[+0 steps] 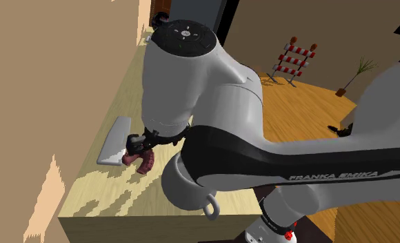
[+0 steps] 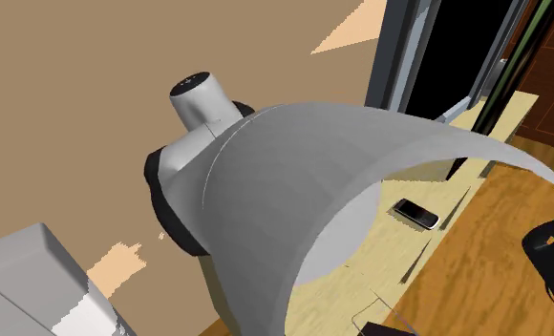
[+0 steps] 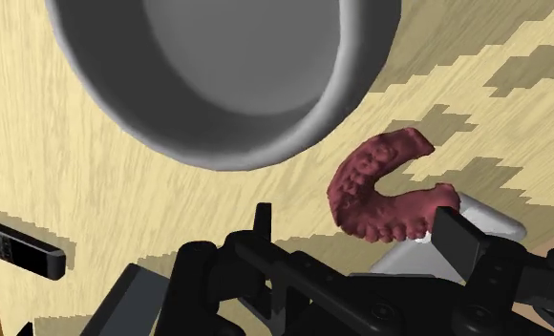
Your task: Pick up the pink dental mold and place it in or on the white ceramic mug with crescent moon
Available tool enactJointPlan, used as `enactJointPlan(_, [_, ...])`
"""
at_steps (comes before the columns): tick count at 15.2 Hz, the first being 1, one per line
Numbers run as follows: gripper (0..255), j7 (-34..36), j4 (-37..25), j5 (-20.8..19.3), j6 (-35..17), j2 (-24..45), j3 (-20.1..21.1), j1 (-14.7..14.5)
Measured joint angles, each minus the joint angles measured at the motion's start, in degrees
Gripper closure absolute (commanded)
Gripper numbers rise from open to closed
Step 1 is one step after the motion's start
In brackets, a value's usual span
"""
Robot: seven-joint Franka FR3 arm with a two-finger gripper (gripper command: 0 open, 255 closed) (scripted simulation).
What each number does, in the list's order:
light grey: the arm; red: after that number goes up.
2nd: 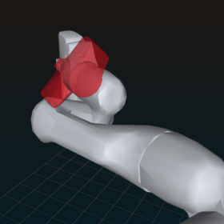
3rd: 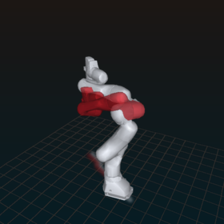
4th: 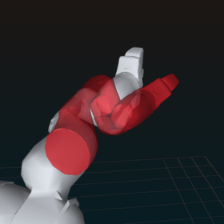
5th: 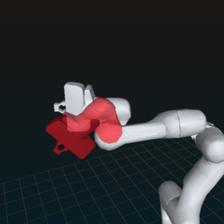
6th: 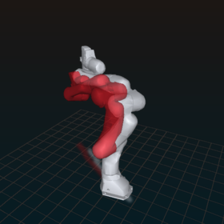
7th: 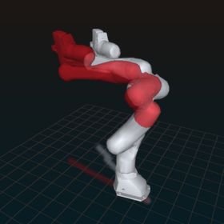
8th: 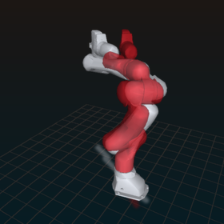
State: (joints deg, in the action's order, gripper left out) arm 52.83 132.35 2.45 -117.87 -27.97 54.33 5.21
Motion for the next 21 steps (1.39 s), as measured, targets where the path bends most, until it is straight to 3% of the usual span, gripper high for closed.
enactJointPlan(2, [0, 4.51, -2.37, -2.76, -0.74, 3.73, 5.66, 3.59])
enactJointPlan(4, [0, 5.88, -1.81, -3.77, -2.28, 4.94, 7.42, 4.89])
enactJointPlan(9, [0, 7.29, 0.28, -5.58, -6.04, 7.0, 9.59, 7.21])
enactJointPlan(15, [0, 7.68, 0.56, -5.96, -6.66, 7.42, 10.14, 7.67])
enactJointPlan(16, [255, 7.69, 0.56, -5.96, -6.67, 7.43, 10.15, 7.68])
enactJointPlan(21, [255, 7.64, 0.52, -5.96, -6.71, 7.31, 9.98, 7.64])
